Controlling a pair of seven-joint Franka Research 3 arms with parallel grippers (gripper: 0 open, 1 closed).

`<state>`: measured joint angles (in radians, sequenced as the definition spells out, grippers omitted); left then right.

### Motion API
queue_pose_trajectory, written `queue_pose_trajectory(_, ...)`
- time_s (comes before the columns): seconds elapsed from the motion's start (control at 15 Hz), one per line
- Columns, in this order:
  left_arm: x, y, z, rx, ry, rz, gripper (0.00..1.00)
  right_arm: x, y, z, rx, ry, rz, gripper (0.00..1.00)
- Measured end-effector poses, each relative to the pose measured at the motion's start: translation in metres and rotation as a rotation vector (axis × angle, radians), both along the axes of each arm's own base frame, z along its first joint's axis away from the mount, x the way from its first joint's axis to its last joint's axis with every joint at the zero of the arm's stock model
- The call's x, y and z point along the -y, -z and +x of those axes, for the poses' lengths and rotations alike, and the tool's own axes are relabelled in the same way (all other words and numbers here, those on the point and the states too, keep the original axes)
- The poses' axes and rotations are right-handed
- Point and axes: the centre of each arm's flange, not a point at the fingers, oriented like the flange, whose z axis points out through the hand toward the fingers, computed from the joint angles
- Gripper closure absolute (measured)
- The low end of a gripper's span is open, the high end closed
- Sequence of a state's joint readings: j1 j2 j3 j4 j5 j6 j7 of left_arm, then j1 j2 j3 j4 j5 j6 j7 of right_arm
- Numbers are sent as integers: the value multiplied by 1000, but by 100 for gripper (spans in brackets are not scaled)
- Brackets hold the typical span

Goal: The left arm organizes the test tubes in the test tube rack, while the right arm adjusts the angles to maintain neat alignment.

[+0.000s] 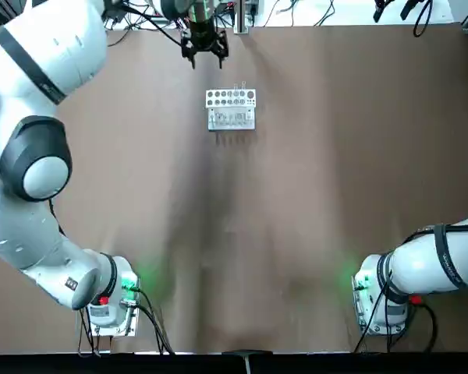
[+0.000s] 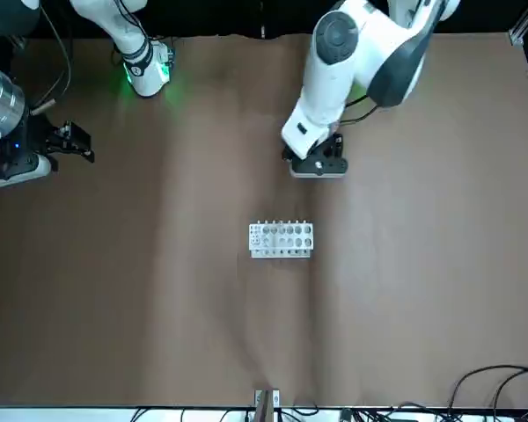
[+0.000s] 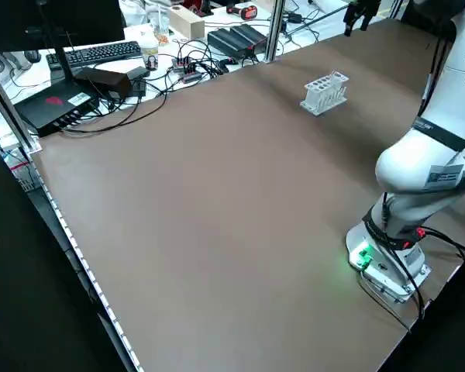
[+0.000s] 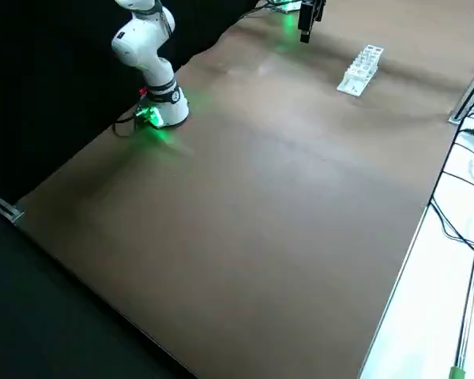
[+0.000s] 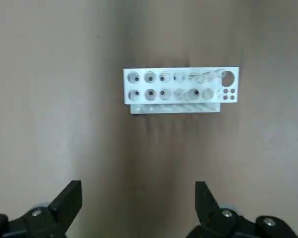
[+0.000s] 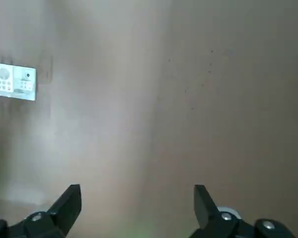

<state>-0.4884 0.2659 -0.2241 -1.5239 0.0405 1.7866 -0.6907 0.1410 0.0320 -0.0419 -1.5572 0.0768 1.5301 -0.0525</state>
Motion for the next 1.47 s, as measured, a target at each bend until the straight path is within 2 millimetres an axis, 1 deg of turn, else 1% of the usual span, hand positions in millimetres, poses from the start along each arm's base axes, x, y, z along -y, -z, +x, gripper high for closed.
queue_pose_trajectory(0.13,19,12,-3,0,-16,-10,0,0,0,0,0,0,0,0)
queue_pose_trajectory(0.33,39,28,-6,6,-42,-27,0,0,0,0,0,0,0,0)
queue_pose_trajectory(0.4,49,38,-8,1,-47,-28,0,0,0,0,0,0,0,0)
queue_pose_trajectory(0.73,76,52,-20,-12,-92,-29,0,0,0,0,0,0,0,0)
queue_pose_trajectory(1.07,99,76,-26,-13,-114,-44,0,0,0,0,0,0,0,0)
queue_pose_trajectory(1.2,105,87,-25,-9,-133,-55,0,0,0,0,0,0,0,0)
queue_pose_trajectory(1.27,105,92,-22,-7,-138,-54,0,0,0,0,0,0,0,0)
queue_pose_trajectory(1.47,91,104,-2,3,-138,-37,0,0,0,0,0,0,0,0)
